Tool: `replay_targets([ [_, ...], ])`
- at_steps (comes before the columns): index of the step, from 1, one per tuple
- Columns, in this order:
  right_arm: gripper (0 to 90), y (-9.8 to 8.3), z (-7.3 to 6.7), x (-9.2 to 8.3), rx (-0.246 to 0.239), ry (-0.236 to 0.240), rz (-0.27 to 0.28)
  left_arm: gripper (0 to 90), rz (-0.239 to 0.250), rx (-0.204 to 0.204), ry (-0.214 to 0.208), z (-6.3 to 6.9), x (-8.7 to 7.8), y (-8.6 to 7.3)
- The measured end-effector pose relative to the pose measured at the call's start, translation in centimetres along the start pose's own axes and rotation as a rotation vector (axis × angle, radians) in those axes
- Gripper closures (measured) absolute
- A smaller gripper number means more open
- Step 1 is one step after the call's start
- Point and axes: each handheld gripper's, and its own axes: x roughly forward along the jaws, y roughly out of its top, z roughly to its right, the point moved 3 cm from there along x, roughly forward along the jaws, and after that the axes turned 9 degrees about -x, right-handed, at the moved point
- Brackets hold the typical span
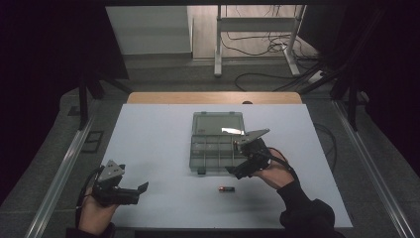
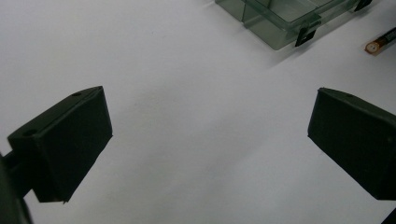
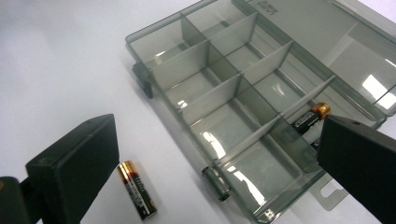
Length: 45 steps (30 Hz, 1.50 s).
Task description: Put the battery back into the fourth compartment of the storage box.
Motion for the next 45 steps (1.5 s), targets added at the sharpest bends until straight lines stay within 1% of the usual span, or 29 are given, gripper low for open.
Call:
replay_targets([
  [4,0.0,-0.3,-0.5,-0.2,0.001,0.013,-0.011,0.2,0.001,0.0,0.0,0.0,0.0,0.0],
  [7,0.0,-0.6,-1.1,-0.3,0.002,0.035,-0.028,0.2,0.002,-0.001,-0.001,0.0,0.0,0.0],
  [9,0.0,-0.8,-1.5,-0.3,-0.016,0.05,-0.036,0.2,0.002,0.0,-0.001,0.0,0.0,0.0],
  [11,1.1,-0.9,-1.8,-0.3,-0.018,0.051,-0.05,0.2,0.002,0.0,-0.001,0.0,0.0,0.0],
  [12,1.0,-0.9,-2.0,-0.3,-0.013,0.06,-0.06,0.2,0.002,0.0,-0.001,0.0,0.0,0.0],
  [14,2.5,-1.0,-2.4,-0.2,-0.02,0.073,-0.077,0.2,0.002,-0.001,-0.001,0.0,0.0,0.0],
  [17,9.6,-1.2,-3.0,0.0,-0.02,0.099,-0.1,0.2,0.002,0.0,-0.001,0.0,0.0,0.0],
  [19,14.8,-1.2,-3.4,0.2,-0.019,0.099,-0.116,0.2,0.001,0.0,0.0,0.0,0.0,0.0],
  [25,31.8,-1.6,-4.1,1.0,-0.052,0.098,-0.147,0.2,0.002,0.0,0.0,0.0,0.0,0.0],
  [26,35.3,-1.7,-4.2,1.1,-0.057,0.101,-0.146,0.2,0.002,-0.001,0.0,0.0,0.0,0.0],
  [29,42.0,-2.0,-4.5,1.5,-0.059,0.116,-0.155,0.2,0.0,0.0,0.0,0.0,0.0,0.0],
  [30,42.0,-2.0,-4.5,1.5,-0.059,0.116,-0.155,0.2,0.0,0.0,0.0,0.0,0.0,0.0],
  [31,44.1,-2.1,-4.6,1.7,-0.064,0.124,-0.158,0.2,0.001,0.0,0.0,0.0,0.0,0.0],
  [32,48.1,-2.3,-4.8,1.9,-0.074,0.135,-0.17,0.2,0.001,-0.001,0.0,0.0,0.0,0.0],
  [39,60.0,-2.8,-4.7,2.5,-0.101,0.141,-0.192,0.2,0.001,0.0,-0.001,0.0,0.0,0.0],
  [41,62.1,-2.8,-4.8,2.8,-0.105,0.149,-0.199,0.2,0.001,0.0,-0.001,0.0,0.0,0.0],
  [44,63.9,-2.9,-5.0,3.5,-0.129,0.145,-0.221,0.2,-0.001,0.002,0.0,0.0,0.0,0.0],
  [45,64.8,-2.9,-5.0,3.7,-0.131,0.152,-0.226,0.2,-0.001,0.002,0.0,0.0,0.0,0.0],
])
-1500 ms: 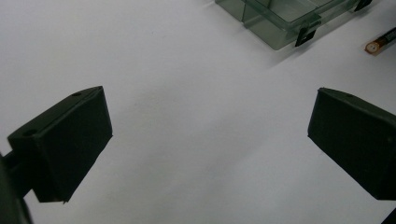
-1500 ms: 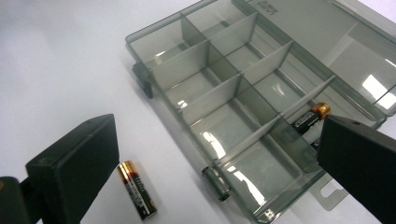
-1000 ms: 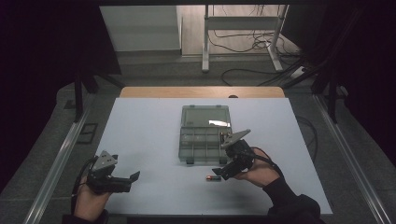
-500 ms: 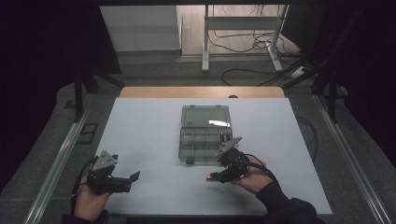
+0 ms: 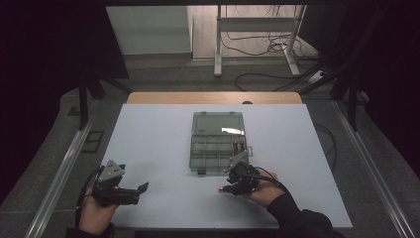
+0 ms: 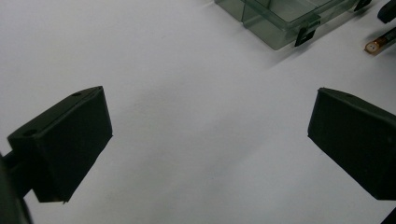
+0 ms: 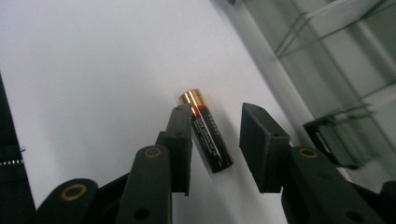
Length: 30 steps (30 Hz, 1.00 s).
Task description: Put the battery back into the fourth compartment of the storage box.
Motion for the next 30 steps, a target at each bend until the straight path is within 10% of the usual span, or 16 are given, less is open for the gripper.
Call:
replay_targets([
  [15,76.6,0.1,-0.1,1.1,-0.015,0.005,-0.073,0.2,0.0,0.0,-0.001,0.0,0.0,0.0],
  [30,76.6,0.8,0.5,-1.3,0.014,-0.048,0.021,0.2,0.002,0.002,0.0,0.0,0.0,0.0],
])
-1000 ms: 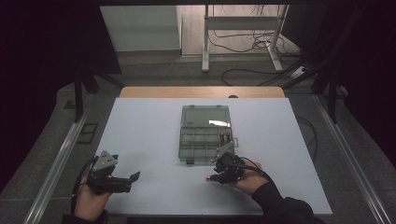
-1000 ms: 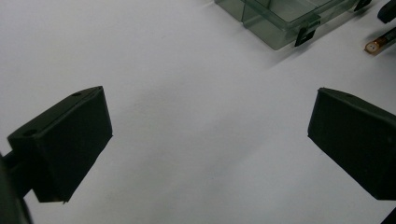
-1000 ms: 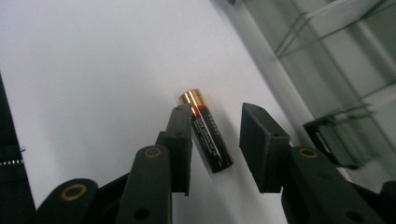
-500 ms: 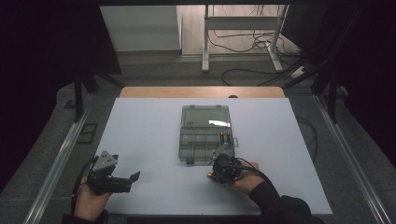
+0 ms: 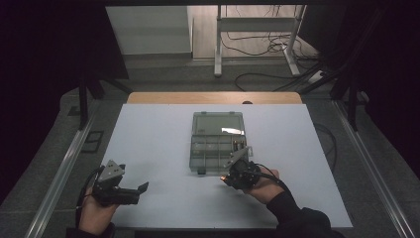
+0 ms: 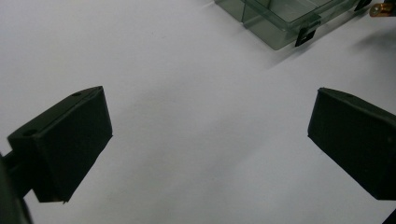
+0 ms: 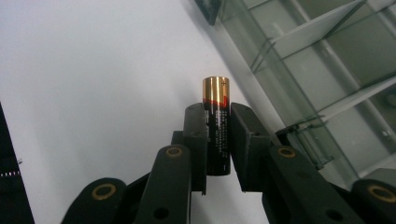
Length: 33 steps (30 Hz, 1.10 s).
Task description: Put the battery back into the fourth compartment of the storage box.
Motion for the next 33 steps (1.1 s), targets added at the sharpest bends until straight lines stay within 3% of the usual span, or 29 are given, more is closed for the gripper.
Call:
replay_targets([
  [16,76.6,0.2,1.3,-1.7,0.091,-0.016,0.061,0.2,0.001,-0.001,0.0,0.0,0.0,0.0],
  [33,76.6,0.1,3.4,-3.2,0.159,-0.08,0.113,0.2,0.001,0.0,0.002,0.0,0.0,0.0],
])
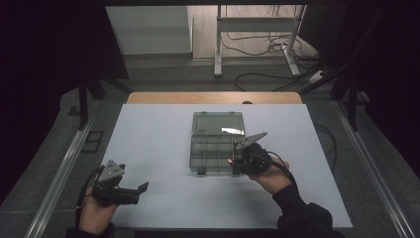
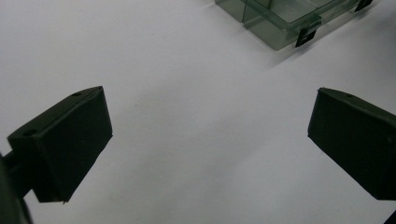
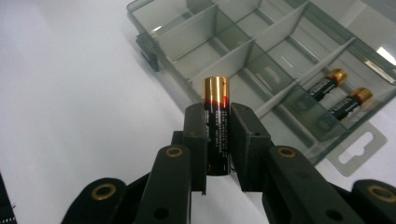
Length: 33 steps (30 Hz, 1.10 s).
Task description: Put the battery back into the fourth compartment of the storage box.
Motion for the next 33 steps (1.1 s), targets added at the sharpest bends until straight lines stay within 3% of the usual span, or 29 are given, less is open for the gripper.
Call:
replay_targets([
  [22,76.5,0.6,3.2,-0.2,0.086,-0.107,0.017,0.2,-0.001,0.004,0.001,0.0,0.1,0.0],
  [33,76.5,0.9,5.7,0.5,0.161,-0.163,0.004,0.2,-0.003,0.005,0.001,0.0,0.1,0.0],
])
